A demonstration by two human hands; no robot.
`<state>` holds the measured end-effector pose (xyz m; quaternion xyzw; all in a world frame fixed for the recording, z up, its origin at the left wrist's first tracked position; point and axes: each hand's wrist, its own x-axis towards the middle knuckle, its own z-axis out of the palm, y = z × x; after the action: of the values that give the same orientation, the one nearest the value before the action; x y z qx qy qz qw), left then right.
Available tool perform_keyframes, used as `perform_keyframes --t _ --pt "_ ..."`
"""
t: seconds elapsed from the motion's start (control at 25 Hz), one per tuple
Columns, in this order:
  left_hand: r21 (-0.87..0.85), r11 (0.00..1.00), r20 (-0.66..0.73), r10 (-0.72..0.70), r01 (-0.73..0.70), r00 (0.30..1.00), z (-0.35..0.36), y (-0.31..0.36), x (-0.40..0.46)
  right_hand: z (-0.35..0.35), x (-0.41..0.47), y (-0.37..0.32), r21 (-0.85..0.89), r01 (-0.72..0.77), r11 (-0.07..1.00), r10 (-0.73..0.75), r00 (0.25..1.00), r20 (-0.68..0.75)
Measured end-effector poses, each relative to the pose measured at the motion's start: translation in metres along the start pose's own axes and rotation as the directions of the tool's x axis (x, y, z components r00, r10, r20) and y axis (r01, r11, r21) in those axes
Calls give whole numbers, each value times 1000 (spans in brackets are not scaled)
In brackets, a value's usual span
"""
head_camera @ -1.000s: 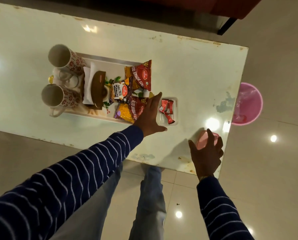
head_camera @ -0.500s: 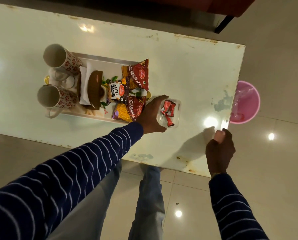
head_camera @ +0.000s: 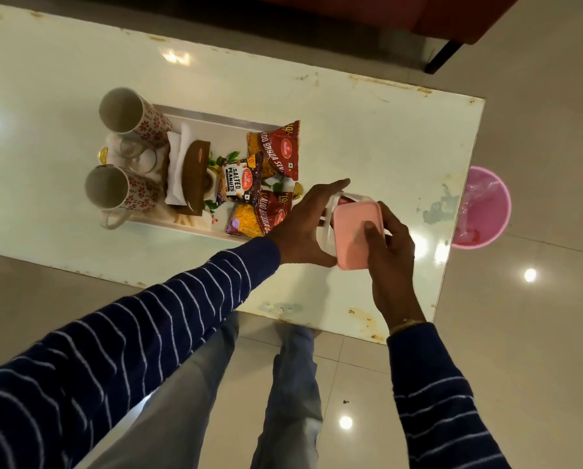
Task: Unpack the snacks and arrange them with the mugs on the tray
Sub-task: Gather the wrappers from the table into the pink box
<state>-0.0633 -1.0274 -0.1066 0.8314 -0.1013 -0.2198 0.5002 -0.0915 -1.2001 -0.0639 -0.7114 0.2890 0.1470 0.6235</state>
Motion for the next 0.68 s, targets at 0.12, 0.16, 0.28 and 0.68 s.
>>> perform_keyframes --t 0.12,0.16,0.28,0.68 --pt "-12 999 5 43 -43 999 -5 5 0 11 0 4 -86 22 996 -25 999 -43" --pt "-26 998 1 52 -52 999 -5 6 0 14 0 6 -96 30 995 -34 998 -43" --pt "-42 997 -4 61 -61 998 -5 10 -2 21 -2 11 -85 54 995 -58 997 -46" --pt "-268 963 -51 -52 37 997 -9 29 -4 31 0 5 -140 172 975 -184 979 -82"
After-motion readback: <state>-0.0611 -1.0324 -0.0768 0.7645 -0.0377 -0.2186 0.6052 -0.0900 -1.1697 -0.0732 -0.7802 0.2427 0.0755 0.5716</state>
